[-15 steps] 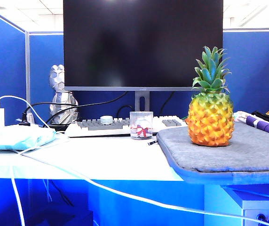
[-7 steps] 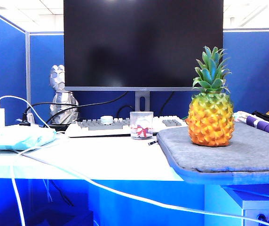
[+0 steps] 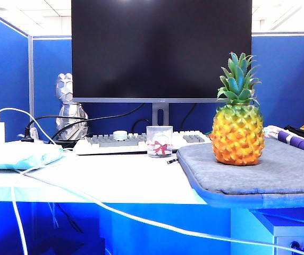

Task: Pick up the pineapple and place it above the gray bag.

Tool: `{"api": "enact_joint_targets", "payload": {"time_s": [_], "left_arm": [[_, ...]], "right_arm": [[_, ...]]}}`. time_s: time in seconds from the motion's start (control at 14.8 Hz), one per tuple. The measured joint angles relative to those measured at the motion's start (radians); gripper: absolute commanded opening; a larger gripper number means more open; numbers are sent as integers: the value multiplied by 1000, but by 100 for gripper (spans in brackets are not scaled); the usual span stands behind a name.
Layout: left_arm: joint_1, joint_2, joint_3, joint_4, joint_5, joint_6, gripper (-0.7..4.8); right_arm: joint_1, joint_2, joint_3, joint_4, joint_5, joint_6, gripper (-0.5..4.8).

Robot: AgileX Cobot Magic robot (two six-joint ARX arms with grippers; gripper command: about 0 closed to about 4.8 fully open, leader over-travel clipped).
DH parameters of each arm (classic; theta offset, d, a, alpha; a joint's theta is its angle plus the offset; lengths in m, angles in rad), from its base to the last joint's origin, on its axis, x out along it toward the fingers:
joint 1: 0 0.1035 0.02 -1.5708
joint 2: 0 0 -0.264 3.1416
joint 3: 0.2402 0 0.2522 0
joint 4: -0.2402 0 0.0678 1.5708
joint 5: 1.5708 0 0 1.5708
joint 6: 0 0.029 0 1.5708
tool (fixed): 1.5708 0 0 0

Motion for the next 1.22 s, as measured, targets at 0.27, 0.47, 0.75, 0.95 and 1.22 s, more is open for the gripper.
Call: {"api": "enact_joint_targets", "payload": {"time_s": [0.27,0.47,0.75,0.95,1.22], "left_arm": [[1,-81,-122,28,-169,-24,275],[8,-81,-298,209,-250,-13,230],[12,-81,-301,167,-243,6,210],[12,-81,-302,154,-165,58,209],[13,-81,-302,156,-130,121,209]], "right_arm": [[-3,-9,0,-24,261,-123,252],[-3,-9,0,-58,399,-146,229],[-2,-10,0,-168,351,-145,58],[2,-9,0,-273,286,-133,39],[2,-10,0,-350,109,-171,40]]}}
